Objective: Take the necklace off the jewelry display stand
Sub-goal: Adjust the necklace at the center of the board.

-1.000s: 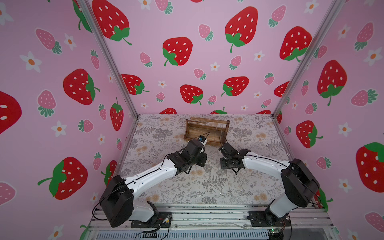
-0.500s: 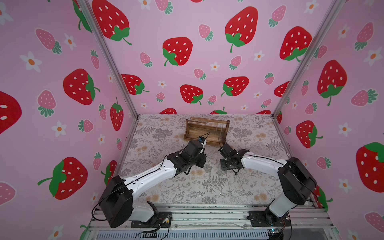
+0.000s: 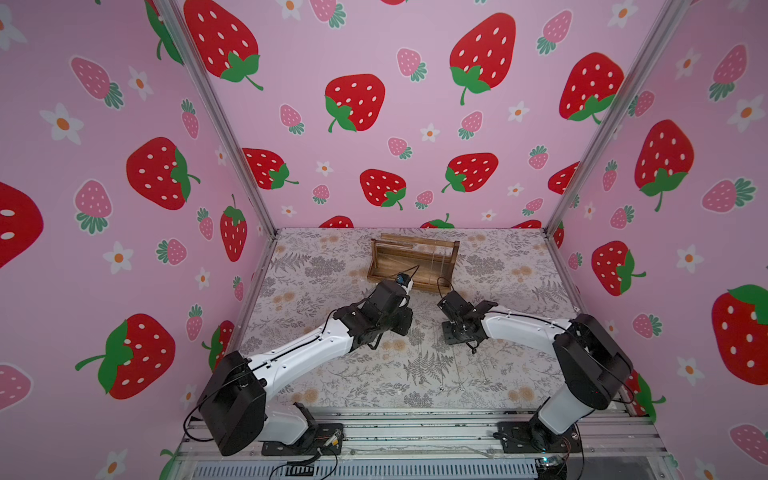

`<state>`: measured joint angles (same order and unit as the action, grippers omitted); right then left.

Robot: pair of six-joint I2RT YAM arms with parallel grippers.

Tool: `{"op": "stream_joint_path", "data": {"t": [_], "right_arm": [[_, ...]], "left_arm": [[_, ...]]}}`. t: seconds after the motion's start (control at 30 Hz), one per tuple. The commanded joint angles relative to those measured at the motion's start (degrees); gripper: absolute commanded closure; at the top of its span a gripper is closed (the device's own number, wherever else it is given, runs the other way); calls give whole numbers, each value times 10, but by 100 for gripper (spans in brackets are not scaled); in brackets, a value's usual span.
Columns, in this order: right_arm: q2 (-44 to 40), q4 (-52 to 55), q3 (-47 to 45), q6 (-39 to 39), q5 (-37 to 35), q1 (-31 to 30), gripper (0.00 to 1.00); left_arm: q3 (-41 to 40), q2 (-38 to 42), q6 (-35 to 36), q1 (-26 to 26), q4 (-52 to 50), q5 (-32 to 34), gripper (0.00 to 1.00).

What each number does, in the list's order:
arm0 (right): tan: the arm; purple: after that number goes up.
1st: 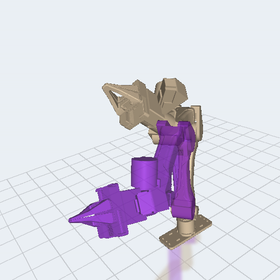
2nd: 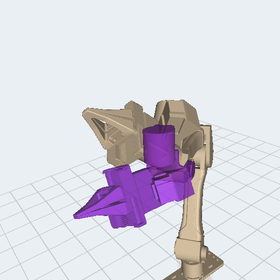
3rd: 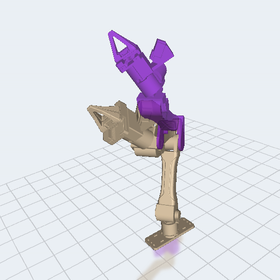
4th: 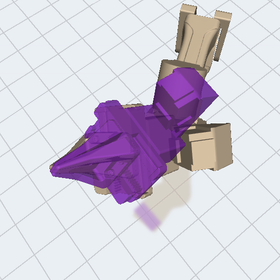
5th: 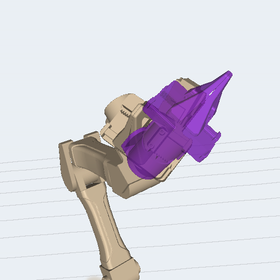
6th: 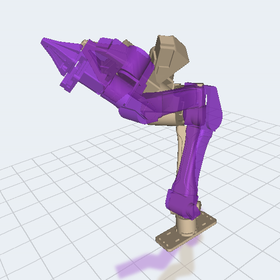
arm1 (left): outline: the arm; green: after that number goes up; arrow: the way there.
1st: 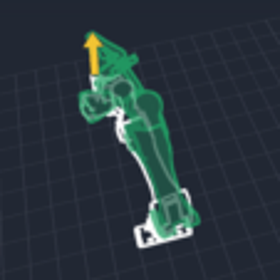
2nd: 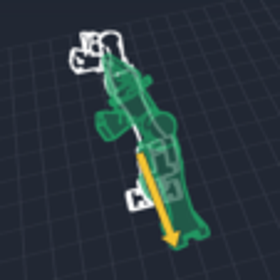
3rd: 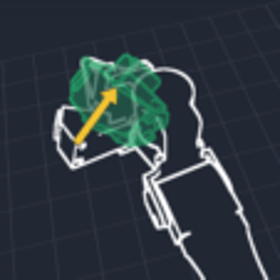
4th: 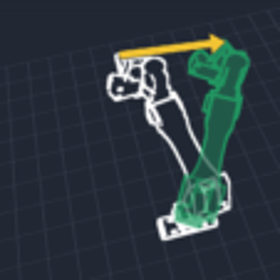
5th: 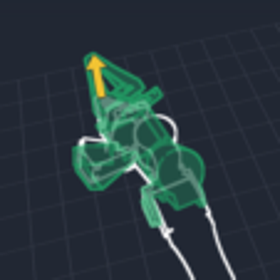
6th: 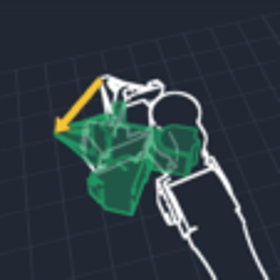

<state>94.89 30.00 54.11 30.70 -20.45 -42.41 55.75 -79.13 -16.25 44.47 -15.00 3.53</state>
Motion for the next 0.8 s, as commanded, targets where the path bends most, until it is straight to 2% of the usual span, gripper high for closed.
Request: {"op": "stream_joint_path", "data": {"t": [0.0,0.5,0.77], "right_arm": [[13,-2,-6,4,4,0,62],[40,-13,-1,13,-2,2,62],[51,-9,9,26,-10,23,62]], "left_arm": [[2,0,7,-1,-9,2,81],[5,1,9,-1,-9,-4,82],[4,13,11,0,-16,1,82]]}}
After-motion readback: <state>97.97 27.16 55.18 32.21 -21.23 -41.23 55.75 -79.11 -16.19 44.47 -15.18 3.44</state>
